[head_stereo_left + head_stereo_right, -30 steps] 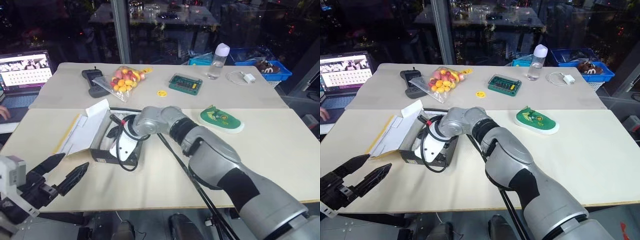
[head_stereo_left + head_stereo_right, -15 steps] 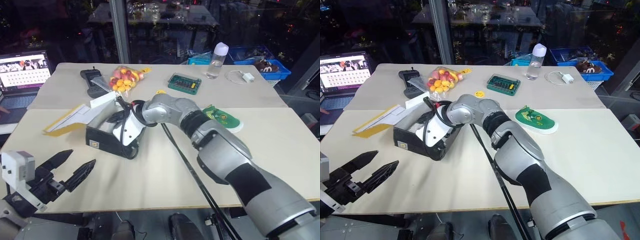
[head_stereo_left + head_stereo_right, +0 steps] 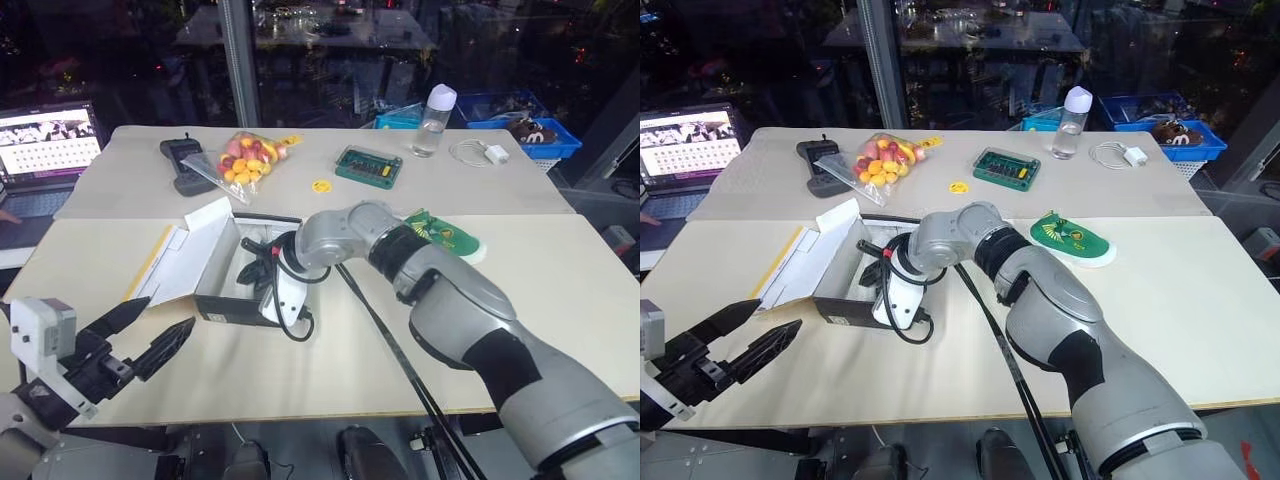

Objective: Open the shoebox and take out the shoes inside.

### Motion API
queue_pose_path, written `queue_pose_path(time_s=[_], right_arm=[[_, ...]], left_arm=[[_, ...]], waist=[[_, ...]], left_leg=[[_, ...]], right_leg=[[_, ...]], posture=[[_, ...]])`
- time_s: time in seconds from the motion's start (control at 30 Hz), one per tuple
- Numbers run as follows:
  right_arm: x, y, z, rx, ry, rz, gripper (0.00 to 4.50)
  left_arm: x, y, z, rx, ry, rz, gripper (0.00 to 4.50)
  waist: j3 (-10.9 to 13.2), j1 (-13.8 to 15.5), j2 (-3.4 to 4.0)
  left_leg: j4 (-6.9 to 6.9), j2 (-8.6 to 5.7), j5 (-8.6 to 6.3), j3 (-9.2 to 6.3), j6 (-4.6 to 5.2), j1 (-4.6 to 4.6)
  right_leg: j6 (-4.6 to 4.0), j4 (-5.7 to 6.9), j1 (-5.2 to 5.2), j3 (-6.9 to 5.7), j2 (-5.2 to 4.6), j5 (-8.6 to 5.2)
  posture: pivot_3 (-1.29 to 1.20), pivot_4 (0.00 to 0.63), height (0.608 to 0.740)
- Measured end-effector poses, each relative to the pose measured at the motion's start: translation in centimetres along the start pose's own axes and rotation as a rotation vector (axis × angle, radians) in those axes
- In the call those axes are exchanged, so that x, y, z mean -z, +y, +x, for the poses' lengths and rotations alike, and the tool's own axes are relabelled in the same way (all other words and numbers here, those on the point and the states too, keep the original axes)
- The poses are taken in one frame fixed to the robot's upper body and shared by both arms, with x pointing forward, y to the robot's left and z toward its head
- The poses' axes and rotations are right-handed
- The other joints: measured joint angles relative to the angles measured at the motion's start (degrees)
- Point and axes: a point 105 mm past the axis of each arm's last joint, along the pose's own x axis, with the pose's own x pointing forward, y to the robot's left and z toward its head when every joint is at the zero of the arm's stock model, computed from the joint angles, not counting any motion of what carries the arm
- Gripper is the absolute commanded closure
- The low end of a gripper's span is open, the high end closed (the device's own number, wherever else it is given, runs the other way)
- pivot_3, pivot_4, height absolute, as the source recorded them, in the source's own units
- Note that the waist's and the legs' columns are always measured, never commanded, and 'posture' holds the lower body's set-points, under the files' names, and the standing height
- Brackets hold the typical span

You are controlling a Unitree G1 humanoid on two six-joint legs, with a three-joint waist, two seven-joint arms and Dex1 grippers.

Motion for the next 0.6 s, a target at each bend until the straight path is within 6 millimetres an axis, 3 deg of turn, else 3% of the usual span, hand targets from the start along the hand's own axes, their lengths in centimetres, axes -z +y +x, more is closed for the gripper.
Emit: queue_pose_path(time_s=[0.17,0.43,0.6], right_arm=[[1.0,-1.4,-1.8,0.073,0.017,0.038,4.06],[1.4,-2.8,-3.1,0.137,0.016,0.087,4.06],[1.4,-2.7,-3.6,0.162,0.0,0.156,4.06]], left_arm=[[0.1,-0.1,0.1,0.004,0.001,-0.004,0.0],[-0.1,-0.1,0.3,0.014,-0.008,-0.001,0.0],[0.0,-0.1,0.4,0.019,-0.005,-0.001,0.0]], waist=[[0.0,0.1,0.0],[0.0,0.0,0.0],[0.0,0.1,-0.01]], left_leg=[[-0.02,0.0,0.0,0.0,0.0,-0.01],[-0.02,0.0,0.0,-0.01,0.0,0.0],[0.0,0.0,0.0,0.0,0.0,0.0]], right_leg=[[-0.01,0.0,0.0,-0.01,0.0,0.0],[-0.02,0.0,0.0,0.0,0.0,0.01],[-0.02,0.0,0.04,0.0,0.0,0.02]], posture=[[0.0,0.15,0.712],[0.0,0.15,0.712],[0.0,0.15,0.712]])
